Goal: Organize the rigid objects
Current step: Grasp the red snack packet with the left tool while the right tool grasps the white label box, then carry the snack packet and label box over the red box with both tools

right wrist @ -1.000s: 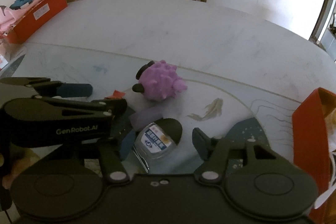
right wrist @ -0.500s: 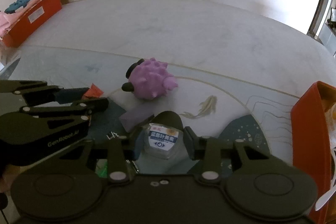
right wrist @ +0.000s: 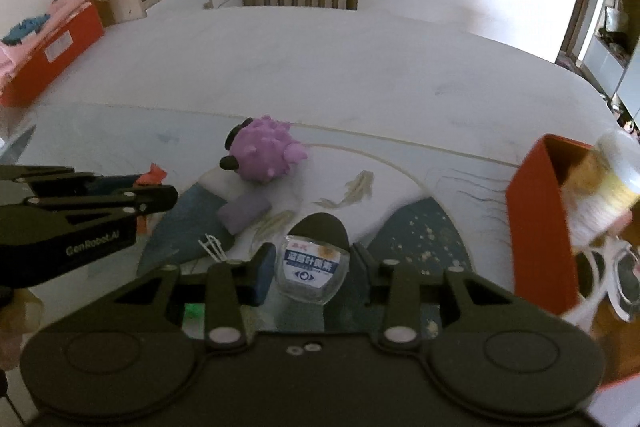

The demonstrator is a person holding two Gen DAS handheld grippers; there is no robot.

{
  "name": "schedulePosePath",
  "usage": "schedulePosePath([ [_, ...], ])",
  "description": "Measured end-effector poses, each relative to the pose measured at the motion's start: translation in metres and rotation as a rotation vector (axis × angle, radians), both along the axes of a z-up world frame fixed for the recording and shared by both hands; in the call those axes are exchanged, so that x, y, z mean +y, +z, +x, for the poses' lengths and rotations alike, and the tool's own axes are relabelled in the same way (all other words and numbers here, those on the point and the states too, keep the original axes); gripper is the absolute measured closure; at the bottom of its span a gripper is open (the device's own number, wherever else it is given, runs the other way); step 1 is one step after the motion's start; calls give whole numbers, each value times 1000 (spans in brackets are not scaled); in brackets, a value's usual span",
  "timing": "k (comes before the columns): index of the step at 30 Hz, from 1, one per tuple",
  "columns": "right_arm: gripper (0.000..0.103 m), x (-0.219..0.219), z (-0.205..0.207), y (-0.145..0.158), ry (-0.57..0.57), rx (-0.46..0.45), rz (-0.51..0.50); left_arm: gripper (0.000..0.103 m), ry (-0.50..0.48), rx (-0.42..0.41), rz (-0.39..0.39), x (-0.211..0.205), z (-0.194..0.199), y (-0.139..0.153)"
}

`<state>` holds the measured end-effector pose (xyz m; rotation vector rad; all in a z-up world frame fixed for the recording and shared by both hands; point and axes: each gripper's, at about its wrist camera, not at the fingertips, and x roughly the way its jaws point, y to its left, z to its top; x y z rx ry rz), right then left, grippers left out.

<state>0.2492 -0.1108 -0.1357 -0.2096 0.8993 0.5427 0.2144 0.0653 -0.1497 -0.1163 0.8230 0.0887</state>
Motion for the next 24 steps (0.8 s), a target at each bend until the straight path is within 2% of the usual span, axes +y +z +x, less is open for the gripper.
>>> schedulePosePath([
  [13,64,-30,-40,49,1,-46,76,83,-16,-44,-50,-21,-31,50],
  [24,64,-80,-58,79,-30,-93,121,83,-82,-85,-64,-68,-44,92],
])
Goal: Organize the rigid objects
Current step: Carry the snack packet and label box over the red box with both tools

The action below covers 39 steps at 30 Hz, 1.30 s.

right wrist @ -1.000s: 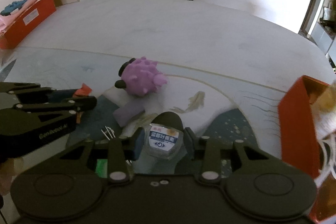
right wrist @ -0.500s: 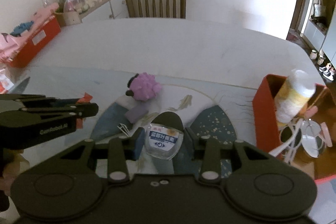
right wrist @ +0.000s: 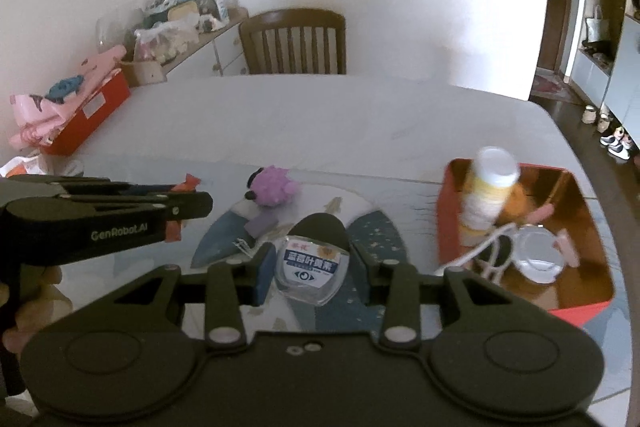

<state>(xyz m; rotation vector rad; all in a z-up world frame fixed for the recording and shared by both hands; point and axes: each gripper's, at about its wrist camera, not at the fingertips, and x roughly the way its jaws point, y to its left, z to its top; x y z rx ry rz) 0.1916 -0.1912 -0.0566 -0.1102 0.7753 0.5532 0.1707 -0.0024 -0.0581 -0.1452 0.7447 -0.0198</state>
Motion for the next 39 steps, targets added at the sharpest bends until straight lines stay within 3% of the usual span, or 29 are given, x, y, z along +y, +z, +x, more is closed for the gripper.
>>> schedulePosePath([
  [14,64,-90,13,9,-41,-25,17,83,-115,-9,25,-90,19,19],
  [28,63,-163,55,-8,-80,2,-1,83,-198,25,49,-178,54,2],
  [39,63,-188,113,-24,-47,23,-5,83,-252,92,88,-230,98,-25],
])
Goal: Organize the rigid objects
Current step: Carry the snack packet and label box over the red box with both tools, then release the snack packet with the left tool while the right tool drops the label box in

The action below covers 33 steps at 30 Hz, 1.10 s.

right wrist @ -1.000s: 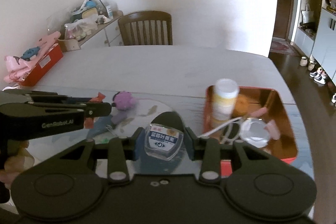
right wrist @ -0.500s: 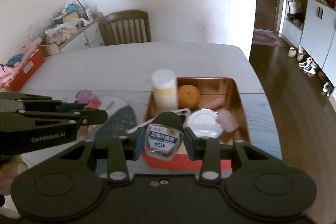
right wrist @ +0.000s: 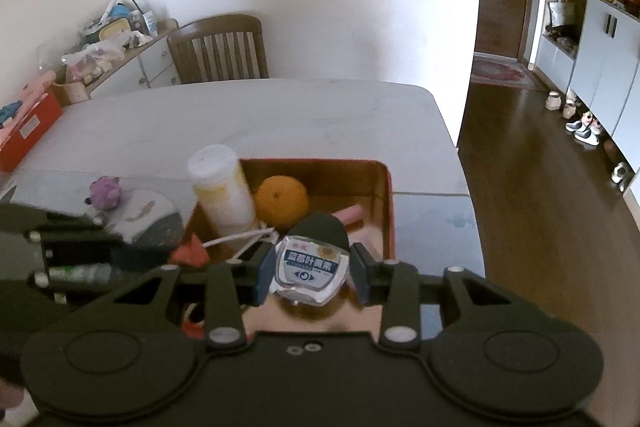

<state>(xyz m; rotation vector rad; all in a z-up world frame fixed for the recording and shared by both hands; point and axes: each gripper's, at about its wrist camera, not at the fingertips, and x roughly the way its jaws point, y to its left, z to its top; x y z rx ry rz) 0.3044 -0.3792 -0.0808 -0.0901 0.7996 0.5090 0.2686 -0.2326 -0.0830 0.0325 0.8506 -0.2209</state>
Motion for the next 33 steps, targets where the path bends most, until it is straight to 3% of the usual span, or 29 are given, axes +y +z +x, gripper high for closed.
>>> schedulePosePath([
  [15,63,15,64,-40,78,47,-86,83,19,53,43,-27,34,-32],
  [33,62,21,68,-41,122,59,-122,82,51,99,34,-30,46,-48],
])
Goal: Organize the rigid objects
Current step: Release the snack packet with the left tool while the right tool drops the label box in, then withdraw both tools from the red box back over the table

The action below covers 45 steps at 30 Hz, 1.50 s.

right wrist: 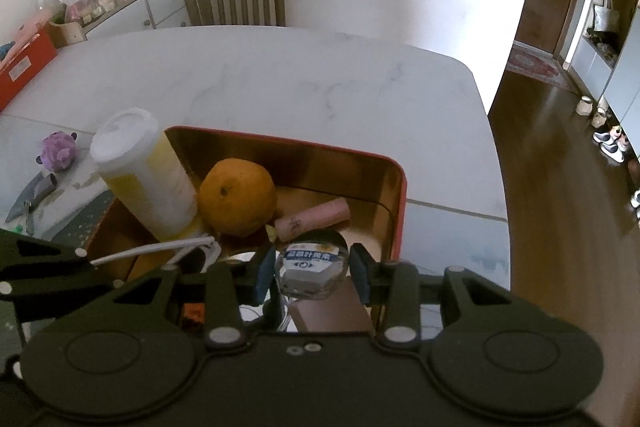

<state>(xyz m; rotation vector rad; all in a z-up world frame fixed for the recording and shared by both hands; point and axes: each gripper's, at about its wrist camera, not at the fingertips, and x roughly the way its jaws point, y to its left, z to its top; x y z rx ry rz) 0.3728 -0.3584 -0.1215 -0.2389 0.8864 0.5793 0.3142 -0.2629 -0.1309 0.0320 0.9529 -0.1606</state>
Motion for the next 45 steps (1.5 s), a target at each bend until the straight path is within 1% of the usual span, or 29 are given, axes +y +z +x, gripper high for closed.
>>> schedulePosePath([
  [2,60,-2,-2,3,-6,-3,4,82,-1,4,-3,-1,1,0],
  [5,56,-7,-4,6,-24,-7,16,79,4,14,-14,0,1,0],
  [6,56,-8,-5,8,-27,-7,18,77,7,16,-11,0,1,0],
  [12,56,-14,-11,19,-51,-19,36,77,8,1,-23,2,-7,6],
  [15,54,-19,-16,25,-65,-27,52,71,10,-17,-38,5,-12,12],
  [19,54,-24,-23,32,-80,-31,71,57,18,-45,-55,9,-21,21],
  [23,43,-28,-33,39,-90,-41,86,57,26,-72,-69,15,-30,31],
  [26,42,-28,-40,45,-93,-42,98,57,35,-91,-76,24,-36,39],
  [29,38,-26,-51,53,-96,-57,118,57,45,-114,-85,35,-45,48],
  [30,34,-25,-54,56,-101,-60,126,57,49,-121,-88,39,-48,50],
  [32,29,-22,-60,61,-113,-68,148,56,58,-125,-97,47,-53,55],
  [35,25,-18,-70,68,-126,-73,177,50,68,-145,-109,60,-62,63],
  [36,22,-17,-74,70,-134,-76,183,45,74,-156,-105,65,-66,67],
  [37,21,-15,-78,71,-140,-78,189,42,77,-164,-103,68,-69,68],
  [40,18,-7,-89,75,-152,-81,203,42,90,-185,-101,85,-78,75],
  [41,16,-4,-93,76,-156,-81,208,41,94,-190,-100,91,-81,77],
  [44,10,7,-106,79,-160,-81,227,37,114,-206,-91,110,-90,82],
  [45,10,11,-110,79,-157,-83,230,35,120,-210,-88,115,-92,82],
])
